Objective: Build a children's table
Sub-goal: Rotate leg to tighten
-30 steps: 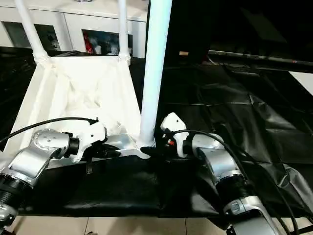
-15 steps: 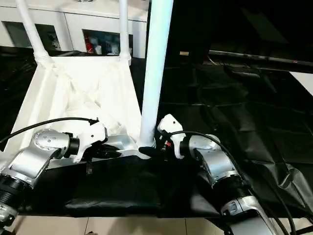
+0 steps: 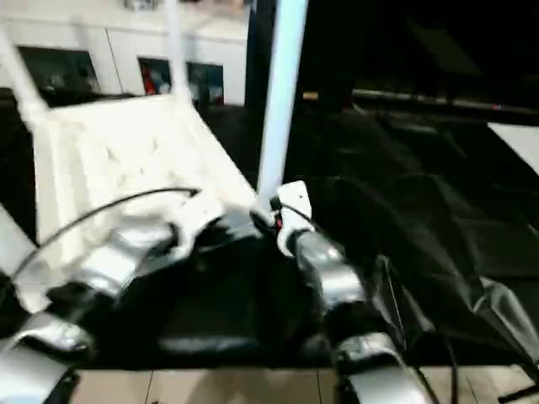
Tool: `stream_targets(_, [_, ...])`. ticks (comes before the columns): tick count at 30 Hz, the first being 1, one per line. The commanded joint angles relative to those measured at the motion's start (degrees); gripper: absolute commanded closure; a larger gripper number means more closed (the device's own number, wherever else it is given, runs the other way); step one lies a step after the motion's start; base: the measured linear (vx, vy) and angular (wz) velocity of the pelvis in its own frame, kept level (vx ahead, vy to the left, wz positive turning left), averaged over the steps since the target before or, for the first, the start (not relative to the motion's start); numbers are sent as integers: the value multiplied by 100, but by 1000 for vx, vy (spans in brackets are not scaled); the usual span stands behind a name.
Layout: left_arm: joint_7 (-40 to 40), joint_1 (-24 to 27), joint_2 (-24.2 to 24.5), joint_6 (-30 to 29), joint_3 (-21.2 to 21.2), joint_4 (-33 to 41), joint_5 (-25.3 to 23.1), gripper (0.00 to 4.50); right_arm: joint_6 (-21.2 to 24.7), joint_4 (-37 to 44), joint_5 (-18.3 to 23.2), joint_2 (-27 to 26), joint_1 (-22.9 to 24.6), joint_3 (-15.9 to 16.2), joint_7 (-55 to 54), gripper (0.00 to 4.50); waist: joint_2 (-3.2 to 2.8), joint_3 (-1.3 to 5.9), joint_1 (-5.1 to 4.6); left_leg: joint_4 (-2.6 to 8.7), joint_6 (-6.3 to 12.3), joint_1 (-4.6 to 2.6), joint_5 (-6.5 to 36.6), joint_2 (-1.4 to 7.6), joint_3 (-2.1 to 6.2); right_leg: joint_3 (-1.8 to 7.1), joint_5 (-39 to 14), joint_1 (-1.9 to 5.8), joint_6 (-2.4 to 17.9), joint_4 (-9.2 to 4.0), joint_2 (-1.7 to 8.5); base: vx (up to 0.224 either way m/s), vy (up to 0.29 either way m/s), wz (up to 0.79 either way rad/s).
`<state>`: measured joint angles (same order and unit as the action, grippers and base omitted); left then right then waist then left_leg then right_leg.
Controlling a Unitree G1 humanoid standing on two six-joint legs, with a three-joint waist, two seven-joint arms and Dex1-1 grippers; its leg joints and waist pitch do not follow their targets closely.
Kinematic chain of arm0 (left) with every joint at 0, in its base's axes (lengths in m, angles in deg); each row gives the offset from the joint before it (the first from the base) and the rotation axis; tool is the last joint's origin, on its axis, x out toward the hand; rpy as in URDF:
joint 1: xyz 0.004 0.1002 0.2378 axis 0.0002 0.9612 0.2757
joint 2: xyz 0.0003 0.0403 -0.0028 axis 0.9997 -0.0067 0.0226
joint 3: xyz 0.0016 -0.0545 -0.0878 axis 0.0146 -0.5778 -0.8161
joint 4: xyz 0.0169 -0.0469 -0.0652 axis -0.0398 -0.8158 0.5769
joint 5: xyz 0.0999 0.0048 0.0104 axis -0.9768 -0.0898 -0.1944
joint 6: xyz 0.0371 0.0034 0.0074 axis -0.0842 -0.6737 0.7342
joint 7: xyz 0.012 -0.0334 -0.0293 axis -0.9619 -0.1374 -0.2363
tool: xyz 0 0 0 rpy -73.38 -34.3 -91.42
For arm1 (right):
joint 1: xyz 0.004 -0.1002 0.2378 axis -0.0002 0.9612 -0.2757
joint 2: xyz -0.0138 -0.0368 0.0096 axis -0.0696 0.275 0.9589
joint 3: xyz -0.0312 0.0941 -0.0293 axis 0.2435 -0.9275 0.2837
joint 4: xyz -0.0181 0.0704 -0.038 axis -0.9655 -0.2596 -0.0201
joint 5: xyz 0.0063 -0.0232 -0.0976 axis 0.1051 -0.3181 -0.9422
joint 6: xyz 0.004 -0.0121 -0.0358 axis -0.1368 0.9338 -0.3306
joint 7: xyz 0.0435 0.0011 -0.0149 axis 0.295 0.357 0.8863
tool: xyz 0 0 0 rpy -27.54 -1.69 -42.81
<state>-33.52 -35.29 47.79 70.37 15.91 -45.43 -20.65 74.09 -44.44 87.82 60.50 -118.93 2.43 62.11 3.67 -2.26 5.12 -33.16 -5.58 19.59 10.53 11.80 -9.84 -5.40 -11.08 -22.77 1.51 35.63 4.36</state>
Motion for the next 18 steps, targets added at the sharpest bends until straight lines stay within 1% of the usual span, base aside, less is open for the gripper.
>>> stream_targets(1, [-126,29,-359,160,220,-134,56,450,34,-382,-171,-107,-6,116,-92,124,-1,287,-2,395,-27,16,1233,143,41,343,-2008,225,434,-552,429,0,0,0])
stream_targets(2, [-126,29,-359,160,220,-134,56,450,34,-382,-171,-107,-6,116,-92,124,5,284,-8,399,-7,34,1210,136,36,342,-1933,233,452,-550,421,0,0,0])
stream_targets(3, [-90,17,-381,200,248,-149,25,450,-53,-400,-92,-149,-43,76,27,110,-46,289,8,398,-3,30,1166,137,37,344,-1798,243,491,-534,429,0,0,0])
stream_targets(4, [-37,19,-368,254,249,-137,19,450,-117,-386,5,-164,-71,13,155,108,-19,300,7,392,42,23,1148,138,25,343,-1658,246,548,-535,420,0,0,0])
stream_targets(5, [-37,19,-368,254,249,-137,19,450,-117,-386,5,-164,-71,13,155,101,-24,300,12,392,59,23,1143,142,22,347,-1603,245,578,-530,425,0,0,0])
stream_targets(6, [6,22,-325,277,209,-133,30,450,-205,-360,46,-136,-97,-7,311,89,-14,300,14,397,81,41,1105,145,24,343,-1509,261,614,-518,421,0,0,0])
stream_targets(7, [6,22,-325,277,209,-133,30,450,-205,-360,46,-136,-97,-7,311,69,-19,302,19,396,86,39,1085,150,26,340,-1470,266,630,-510,423,0,0,0])
stream_targets(9, [126,70,-162,350,139,-88,61,450,-245,-262,122,-2,-134,-21,653,66,-13,303,18,396,117,53,1075,151,28,335,-1437,279,663,-506,429,0,0,0])
stream_targets(10, [190,101,-77,391,116,-64,75,450,-151,-205,180,84,-150,-3,887,59,-11,302,13,394,135,55,1070,151,26,336,-1416,284,672,-506,427,0,0,0])
stream_targets(11, [209,110,-61,399,113,-55,80,450,-116,-188,191,104,-150,7,941,32,-12,299,11,395,148,63,1063,153,28,337,-1405,287,683,-503,432,0,0,0])
stream_targets(12, [285,145,6,432,101,-16,103,450,25,-116,235,187,-149,49,1167,24,-4,297,15,392,169,57,1036,152,26,334,-1401,295,694,-506,425,0,0,0])
stream_targets(13, [367,199,99,425,81,46,128,450,196,42,258,346,-114,191,1587,24,-5,298,19,388,201,57,1002,152,25,332,-1363,301,707,-504,416,0,0,0])
stream_targets(14, [543,276,220,513,61,131,187,450,241,269,196,594,-35,428,2079,24,-7,301,16,386,223,69,977,157,23,337,-1324,301,726,-494,428,0,0,0])
stream_targets(15, [610,307,267,518,51,171,209,450,260,349,183,681,-5,490,2255,24,-9,299,19,381,251,72,939,162,17,342,-1254,305,727,-491,423,0,0,0])
stream_targets(16, [899,436,466,617,25,334,297,450,277,658,123,1034,114,725,2908,24,-9,293,44,381,265,69,941,164,26,331,-1276,318,723,-501,426,0,0,0])
stream_targets(17, [1006,480,535,681,22,391,326,450,260,748,102,1146,150,782,3088,24,5,299,39,369,299,72,907,166,11,342,-1218,309,735,-488,428,0,0,0])
stream_targets(18, [1006,480,535,681,22,391,326,450,260,748,102,1146,150,782,3088,24,-4,296,44,373,308,71,913,162,15,337,-1238,302,743,-491,428,0,0,0])
